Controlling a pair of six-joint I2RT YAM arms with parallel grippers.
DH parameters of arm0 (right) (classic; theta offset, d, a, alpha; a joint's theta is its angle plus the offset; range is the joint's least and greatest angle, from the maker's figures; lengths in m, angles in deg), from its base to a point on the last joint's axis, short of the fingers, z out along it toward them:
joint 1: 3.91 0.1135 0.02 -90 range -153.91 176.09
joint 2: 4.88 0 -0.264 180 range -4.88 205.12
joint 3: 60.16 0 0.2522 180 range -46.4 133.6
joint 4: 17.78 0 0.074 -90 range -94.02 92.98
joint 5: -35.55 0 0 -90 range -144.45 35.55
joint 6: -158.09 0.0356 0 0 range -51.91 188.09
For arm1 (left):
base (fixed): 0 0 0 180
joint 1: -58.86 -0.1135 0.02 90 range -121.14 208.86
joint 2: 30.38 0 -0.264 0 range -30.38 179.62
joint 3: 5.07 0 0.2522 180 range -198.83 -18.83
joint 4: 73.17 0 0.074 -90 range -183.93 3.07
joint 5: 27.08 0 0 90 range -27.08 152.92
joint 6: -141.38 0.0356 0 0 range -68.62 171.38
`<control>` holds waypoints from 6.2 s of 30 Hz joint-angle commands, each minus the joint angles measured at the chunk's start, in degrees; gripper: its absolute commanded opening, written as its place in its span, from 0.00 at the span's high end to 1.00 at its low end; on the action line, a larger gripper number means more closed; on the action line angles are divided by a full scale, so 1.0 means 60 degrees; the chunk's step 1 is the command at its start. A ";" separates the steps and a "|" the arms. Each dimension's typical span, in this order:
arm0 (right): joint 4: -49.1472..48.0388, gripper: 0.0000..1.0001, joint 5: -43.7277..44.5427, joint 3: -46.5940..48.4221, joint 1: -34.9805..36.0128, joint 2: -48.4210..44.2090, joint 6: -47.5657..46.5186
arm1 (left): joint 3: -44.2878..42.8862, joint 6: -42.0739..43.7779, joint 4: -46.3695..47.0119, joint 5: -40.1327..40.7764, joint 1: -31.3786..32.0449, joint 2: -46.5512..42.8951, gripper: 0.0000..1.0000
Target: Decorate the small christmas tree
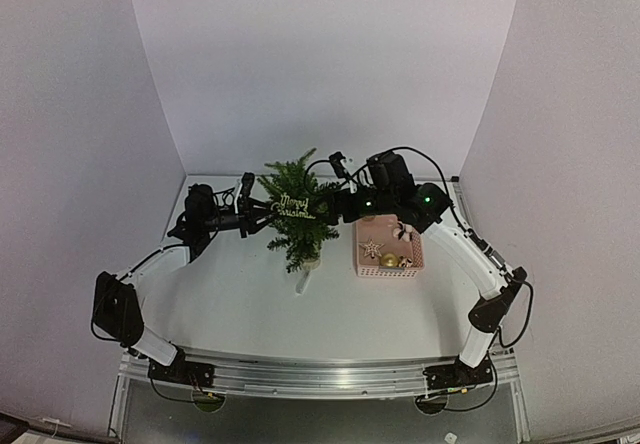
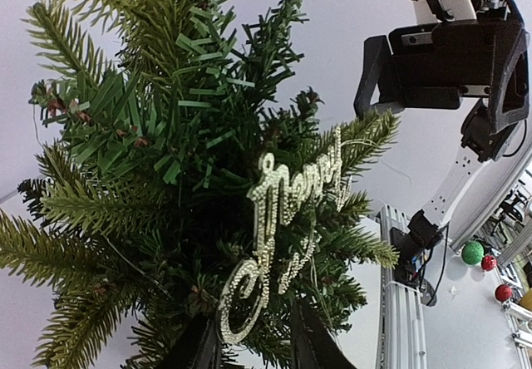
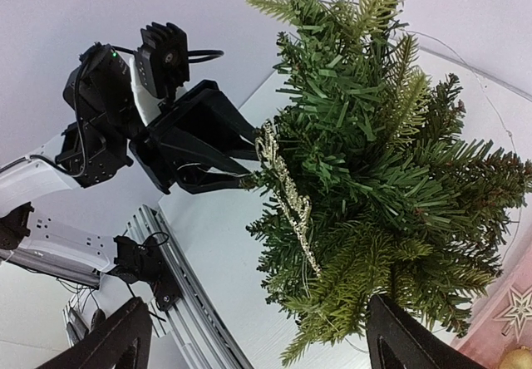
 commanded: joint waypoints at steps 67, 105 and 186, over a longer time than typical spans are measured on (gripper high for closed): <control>0.2763 0.70 0.5896 -0.0415 -0.4383 0.4860 0.2845 | 0.1837 0.0917 -0.0456 0.3995 -0.1866 -0.2593 0.17; 0.2655 1.00 0.4818 -0.0735 -0.4501 0.2812 0.0990 | 0.1811 0.0993 -0.0159 0.3816 -0.1905 -0.2505 0.17; 0.0309 1.00 0.0746 0.1322 -0.1227 0.0822 -0.0696 | 0.1935 0.1179 -0.0113 0.3158 -0.1906 -0.2949 0.14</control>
